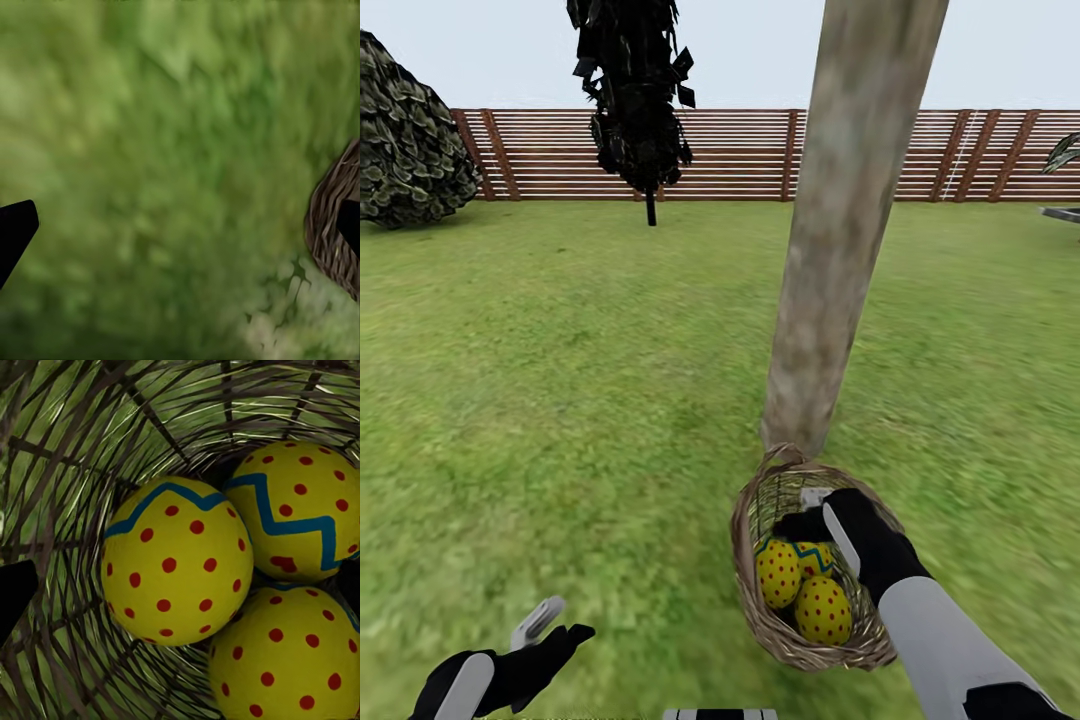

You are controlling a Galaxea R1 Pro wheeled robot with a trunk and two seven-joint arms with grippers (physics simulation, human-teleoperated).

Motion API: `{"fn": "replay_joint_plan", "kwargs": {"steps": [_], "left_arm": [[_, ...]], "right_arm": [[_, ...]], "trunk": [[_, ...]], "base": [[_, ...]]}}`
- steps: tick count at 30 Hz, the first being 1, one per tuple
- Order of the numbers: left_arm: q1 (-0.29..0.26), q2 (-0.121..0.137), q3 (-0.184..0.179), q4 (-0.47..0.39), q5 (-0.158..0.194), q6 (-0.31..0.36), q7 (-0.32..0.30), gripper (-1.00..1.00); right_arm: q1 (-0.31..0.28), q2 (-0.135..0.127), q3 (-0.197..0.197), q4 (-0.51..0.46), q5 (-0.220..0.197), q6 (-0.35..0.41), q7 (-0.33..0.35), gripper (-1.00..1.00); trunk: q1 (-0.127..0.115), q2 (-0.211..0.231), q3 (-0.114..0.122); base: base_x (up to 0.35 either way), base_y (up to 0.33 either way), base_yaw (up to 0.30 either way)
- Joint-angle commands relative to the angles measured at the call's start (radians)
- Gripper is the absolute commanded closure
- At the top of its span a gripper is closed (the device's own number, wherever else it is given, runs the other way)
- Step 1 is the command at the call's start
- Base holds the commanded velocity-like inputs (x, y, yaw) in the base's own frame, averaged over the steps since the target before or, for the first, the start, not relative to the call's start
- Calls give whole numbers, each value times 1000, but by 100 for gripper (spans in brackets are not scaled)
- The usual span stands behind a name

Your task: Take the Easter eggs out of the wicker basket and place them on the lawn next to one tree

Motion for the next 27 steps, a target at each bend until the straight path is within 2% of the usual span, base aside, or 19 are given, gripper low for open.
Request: {"fn": "replay_joint_plan", "kwargs": {"steps": [1,5,16,19,21,27], "left_arm": [[0,0,1,-1,11,4,9,-100],[0,-1,0,-1,12,4,9,-100],[0,-1,-1,-17,15,10,12,-100],[-1,0,0,-88,15,42,16,-100],[-21,0,2,-150,8,106,22,-100],[-38,-2,1,-184,4,144,26,-100]], "right_arm": [[0,-1,1,-2,-6,4,-3,-100],[0,-1,0,-4,-6,5,-1,-100],[0,-1,-1,-5,-6,5,1,-100],[0,-1,-1,-6,-6,5,1,-100],[-15,0,-1,-6,-6,5,-3,-100],[-40,1,-1,-7,-11,6,-7,-100]], "trunk": [[0,0,-1],[0,0,-1],[5,-3,-43],[6,-4,-55],[7,-4,-63],[7,-4,-67]], "base": [[0,0,139],[0,0,71],[0,0,10],[0,0,0],[0,0,0],[0,0,0]]}}
